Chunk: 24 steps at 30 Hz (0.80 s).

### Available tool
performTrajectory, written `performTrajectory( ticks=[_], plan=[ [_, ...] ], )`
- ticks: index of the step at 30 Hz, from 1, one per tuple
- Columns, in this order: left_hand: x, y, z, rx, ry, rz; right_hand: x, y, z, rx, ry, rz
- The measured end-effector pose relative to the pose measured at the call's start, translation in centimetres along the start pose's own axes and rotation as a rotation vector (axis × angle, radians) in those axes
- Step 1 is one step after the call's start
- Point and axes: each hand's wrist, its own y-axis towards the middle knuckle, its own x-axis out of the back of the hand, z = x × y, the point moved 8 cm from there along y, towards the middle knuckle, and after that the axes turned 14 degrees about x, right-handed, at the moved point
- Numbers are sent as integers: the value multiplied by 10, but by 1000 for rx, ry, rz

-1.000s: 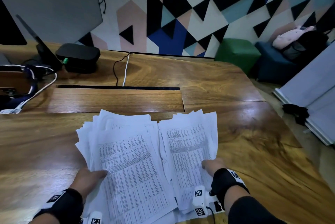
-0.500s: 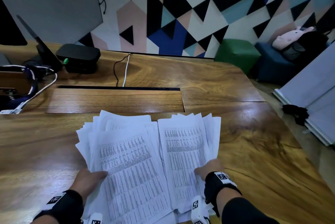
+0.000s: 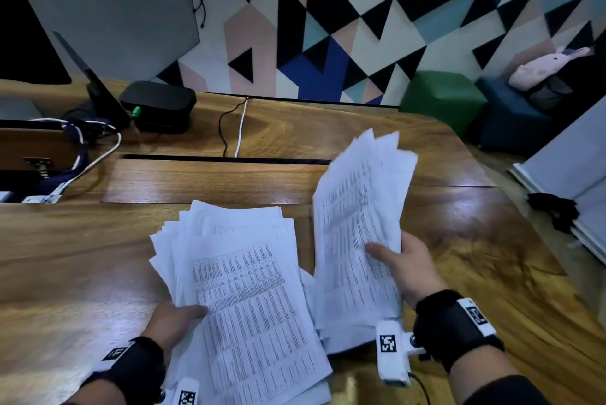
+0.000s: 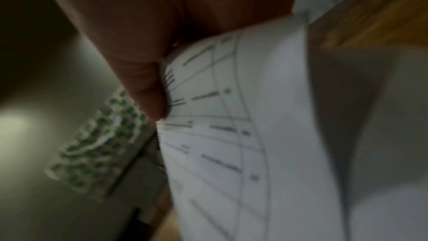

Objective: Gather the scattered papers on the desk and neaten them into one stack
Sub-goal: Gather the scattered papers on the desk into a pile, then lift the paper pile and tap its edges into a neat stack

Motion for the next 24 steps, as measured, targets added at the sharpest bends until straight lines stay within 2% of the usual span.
performTrajectory(
  ticks=[4, 7, 11, 15, 18, 21, 22, 24],
  plan=[
    [1, 0, 1, 0, -4, -5, -35, 5, 43, 29, 478, 50],
    [-1, 3, 3, 0, 10, 26, -61, 8, 26, -76, 554, 67],
    [-3, 4, 5, 14, -24, 74, -93, -6, -39, -258, 218, 116],
    [0, 5, 12, 147, -6, 99, -112, -30, -99, -382, -3, 176],
    [4, 10, 16, 207, -97, 117, -117, -36, -125, -399, -149, 209],
    [0, 10, 12, 177, -164, 142, -117, -34, -133, -380, -274, 229],
    [-1, 11, 10, 150, -148, 137, -119, -33, -132, -360, -327, 265],
    [-6, 5, 4, 105, -75, 141, -132, -36, -128, -316, -478, 453]
  ],
)
